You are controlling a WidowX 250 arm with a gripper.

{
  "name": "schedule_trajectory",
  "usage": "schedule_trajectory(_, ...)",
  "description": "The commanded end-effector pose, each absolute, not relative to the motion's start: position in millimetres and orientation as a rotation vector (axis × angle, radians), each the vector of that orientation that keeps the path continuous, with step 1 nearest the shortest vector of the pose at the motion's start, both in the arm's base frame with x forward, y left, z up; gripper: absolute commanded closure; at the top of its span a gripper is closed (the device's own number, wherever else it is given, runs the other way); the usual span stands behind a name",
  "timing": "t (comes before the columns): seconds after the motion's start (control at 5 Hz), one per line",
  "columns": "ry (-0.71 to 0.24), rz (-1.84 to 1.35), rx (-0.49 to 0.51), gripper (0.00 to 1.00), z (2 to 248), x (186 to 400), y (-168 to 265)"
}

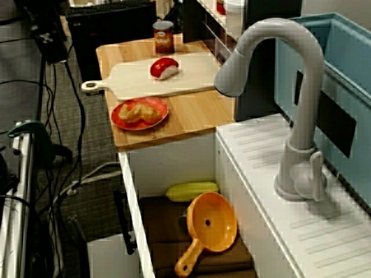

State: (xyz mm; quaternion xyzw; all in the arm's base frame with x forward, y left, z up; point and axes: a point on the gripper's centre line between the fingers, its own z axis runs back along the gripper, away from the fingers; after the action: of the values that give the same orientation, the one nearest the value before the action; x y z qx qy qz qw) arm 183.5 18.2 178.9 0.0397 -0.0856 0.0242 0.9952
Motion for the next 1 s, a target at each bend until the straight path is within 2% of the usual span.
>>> schedule_trajectory(0.0,-0.208,0.068,0.071,0.00,159.8,211.7,41.6)
schedule_trajectory(0.2,-0.260,0.100,0.100,0.00,146.8,229.2,54.1)
schedule_trajectory(0.4,-0.269,0.129,0.120,0.00,140.0,235.4,61.3)
schedule_trajectory(0.8,-0.269,0.129,0.120,0.00,140.0,235.4,61.3)
